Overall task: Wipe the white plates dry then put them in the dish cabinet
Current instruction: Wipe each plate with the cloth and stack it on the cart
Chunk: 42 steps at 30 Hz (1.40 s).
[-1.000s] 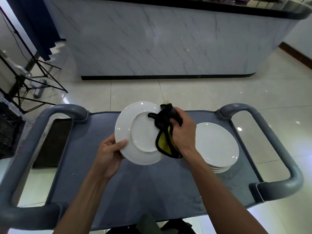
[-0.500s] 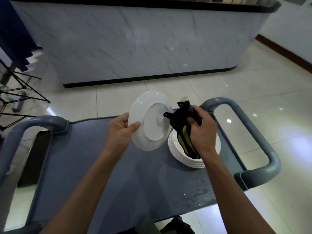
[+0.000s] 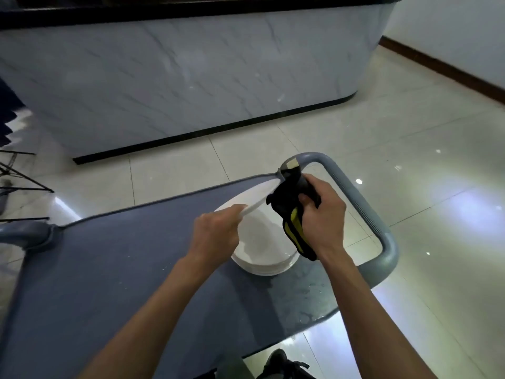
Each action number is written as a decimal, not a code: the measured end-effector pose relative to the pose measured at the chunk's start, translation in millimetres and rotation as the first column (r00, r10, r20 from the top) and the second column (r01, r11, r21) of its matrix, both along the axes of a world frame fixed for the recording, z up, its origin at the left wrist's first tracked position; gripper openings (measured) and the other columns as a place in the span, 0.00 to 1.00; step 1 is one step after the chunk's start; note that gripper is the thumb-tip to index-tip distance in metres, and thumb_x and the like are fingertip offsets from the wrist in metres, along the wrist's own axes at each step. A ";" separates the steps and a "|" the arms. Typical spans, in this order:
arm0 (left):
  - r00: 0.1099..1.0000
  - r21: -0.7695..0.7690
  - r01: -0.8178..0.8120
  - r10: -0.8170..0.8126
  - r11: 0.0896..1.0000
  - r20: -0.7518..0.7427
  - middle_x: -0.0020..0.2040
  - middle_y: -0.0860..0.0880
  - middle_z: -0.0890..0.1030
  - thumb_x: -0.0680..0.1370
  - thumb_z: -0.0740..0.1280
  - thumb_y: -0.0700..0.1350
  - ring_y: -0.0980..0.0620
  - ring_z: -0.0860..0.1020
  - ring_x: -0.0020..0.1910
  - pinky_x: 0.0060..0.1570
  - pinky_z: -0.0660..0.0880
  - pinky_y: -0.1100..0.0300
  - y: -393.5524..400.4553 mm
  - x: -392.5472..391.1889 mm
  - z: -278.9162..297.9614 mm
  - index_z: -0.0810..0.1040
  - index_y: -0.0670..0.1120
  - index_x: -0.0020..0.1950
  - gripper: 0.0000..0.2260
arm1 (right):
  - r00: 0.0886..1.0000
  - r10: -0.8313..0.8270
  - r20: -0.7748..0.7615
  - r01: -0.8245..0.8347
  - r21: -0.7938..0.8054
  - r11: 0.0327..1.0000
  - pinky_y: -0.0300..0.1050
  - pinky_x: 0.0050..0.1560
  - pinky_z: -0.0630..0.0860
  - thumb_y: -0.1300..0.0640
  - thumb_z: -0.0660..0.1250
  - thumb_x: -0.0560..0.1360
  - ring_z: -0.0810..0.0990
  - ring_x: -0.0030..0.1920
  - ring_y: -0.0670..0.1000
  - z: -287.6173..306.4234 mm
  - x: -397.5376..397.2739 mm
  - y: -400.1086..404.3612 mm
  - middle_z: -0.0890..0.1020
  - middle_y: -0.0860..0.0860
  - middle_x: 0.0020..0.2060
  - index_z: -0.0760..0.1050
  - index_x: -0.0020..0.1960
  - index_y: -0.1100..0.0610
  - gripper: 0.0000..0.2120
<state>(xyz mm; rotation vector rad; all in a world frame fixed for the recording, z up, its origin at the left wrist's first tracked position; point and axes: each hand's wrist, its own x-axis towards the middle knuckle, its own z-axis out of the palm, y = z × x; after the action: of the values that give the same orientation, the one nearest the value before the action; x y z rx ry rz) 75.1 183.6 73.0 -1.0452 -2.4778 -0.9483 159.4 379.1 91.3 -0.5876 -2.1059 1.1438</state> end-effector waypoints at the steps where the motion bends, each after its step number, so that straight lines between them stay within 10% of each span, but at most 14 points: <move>1: 1.000 -0.002 0.002 -0.002 1.000 -0.018 0.33 0.49 0.82 0.69 0.73 0.30 0.44 0.77 0.27 0.25 0.75 0.56 6.0 2.6 -2.7 0.85 0.47 0.53 0.17 | 1.000 0.001 0.007 -0.001 -0.009 1.000 0.45 0.62 0.76 0.68 0.65 0.76 0.79 0.58 0.45 -1.8 1.6 6.4 0.82 0.41 0.55 0.78 0.62 0.46 0.22; 21: 0.973 -0.442 0.074 -0.161 0.894 -0.165 0.58 0.45 0.84 0.63 0.75 0.32 0.40 0.83 0.55 0.40 0.81 0.49 48.5 56.7 -70.9 0.82 0.44 0.59 0.25 | 0.995 0.086 0.047 -0.086 -0.015 0.996 0.55 0.63 0.75 0.70 0.66 0.74 0.78 0.59 0.53 -31.9 22.9 71.3 0.82 0.48 0.57 0.79 0.64 0.54 0.22; 30: 0.984 -0.448 0.120 -0.166 0.886 -0.064 0.63 0.50 0.82 0.72 0.76 0.39 0.40 0.79 0.63 0.44 0.82 0.46 42.8 61.6 -86.2 0.81 0.48 0.62 0.20 | 0.971 0.187 0.151 -0.202 0.091 0.975 0.26 0.58 0.66 0.72 0.66 0.74 0.76 0.58 0.50 -39.5 21.3 64.6 0.82 0.49 0.58 0.79 0.64 0.53 0.23; 42: 0.972 -0.381 0.192 -0.229 0.904 -0.052 0.62 0.51 0.82 0.73 0.75 0.39 0.41 0.79 0.64 0.50 0.82 0.48 35.4 59.2 -98.1 0.83 0.49 0.61 0.16 | 0.952 0.221 0.211 -0.250 0.121 0.961 0.46 0.63 0.74 0.70 0.66 0.76 0.75 0.60 0.51 -40.7 18.0 54.0 0.81 0.48 0.59 0.78 0.65 0.53 0.21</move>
<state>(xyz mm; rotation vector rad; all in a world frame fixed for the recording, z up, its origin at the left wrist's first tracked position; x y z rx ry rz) 134.3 219.0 -25.1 -1.4667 -2.5596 -0.4650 177.4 433.1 50.6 -0.3997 -2.4590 1.0830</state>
